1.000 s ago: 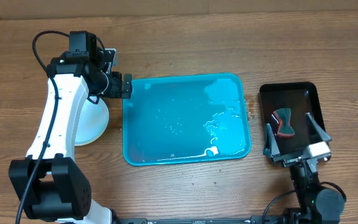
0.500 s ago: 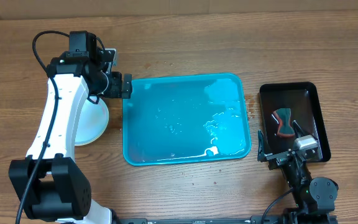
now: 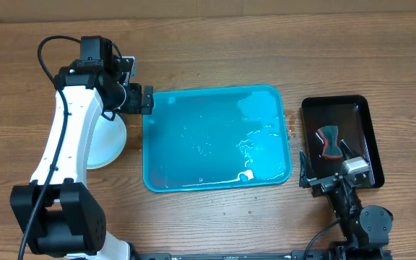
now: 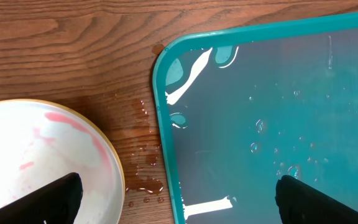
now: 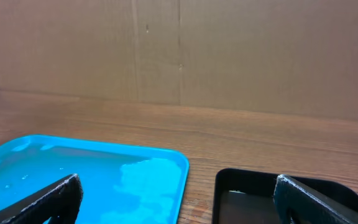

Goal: Clean dirty plates on tray and stack at the side

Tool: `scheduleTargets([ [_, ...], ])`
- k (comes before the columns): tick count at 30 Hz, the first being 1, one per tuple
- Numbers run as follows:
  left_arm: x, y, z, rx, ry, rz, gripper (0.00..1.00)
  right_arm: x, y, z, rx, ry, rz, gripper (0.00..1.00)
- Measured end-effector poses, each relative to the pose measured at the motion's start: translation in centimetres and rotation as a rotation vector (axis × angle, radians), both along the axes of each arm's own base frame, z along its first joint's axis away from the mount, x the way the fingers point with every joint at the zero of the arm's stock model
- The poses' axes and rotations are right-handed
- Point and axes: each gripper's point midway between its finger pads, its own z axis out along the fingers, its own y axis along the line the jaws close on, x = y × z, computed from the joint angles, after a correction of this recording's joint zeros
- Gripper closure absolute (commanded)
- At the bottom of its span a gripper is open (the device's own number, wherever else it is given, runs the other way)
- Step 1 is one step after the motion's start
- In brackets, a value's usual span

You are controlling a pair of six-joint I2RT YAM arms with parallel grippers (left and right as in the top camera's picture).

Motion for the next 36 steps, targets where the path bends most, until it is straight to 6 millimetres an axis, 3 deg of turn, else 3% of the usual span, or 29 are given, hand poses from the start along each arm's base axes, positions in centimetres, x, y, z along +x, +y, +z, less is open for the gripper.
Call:
scheduleTargets([
  [15,0.0,0.1,0.2,0.007,-0.007,0.002,0.0,0.0,0.0,0.0,0.0,0.0,0.0,0.0],
  [18,1.6,0.3,2.3,0.015,-0.128,0.004,0.0,0.0,0.0,0.0,0.0,-0.001,0.0,0.0],
  [20,3.3,0.3,5.2,0.023,-0.287,0.005,0.0,0.0,0.0,0.0,0.0,-0.001,0.0,0.0],
  [22,3.4,0.3,8.8,0.026,-0.465,0.005,0.0,0.0,0.0,0.0,0.0,-0.001,0.0,0.0],
  [25,1.4,0.2,13.0,0.027,-0.677,0.002,0.0,0.0,0.0,0.0,0.0,-0.001,0.0,0.0],
  [28,-1.6,0.0,15.3,0.028,-0.834,0.001,0.0,0.0,0.0,0.0,0.0,-0.001,0.0,0.0],
  [30,-3.6,0.1,14.9,0.035,-0.897,0.0,0.0,0.0,0.0,0.0,0.0,-0.001,0.0,0.0],
  [36,-7.8,0.1,9.9,0.081,-1.019,-0.034,0.0,0.0,0.0,0.0,0.0,0.0,0.0,0.0],
])
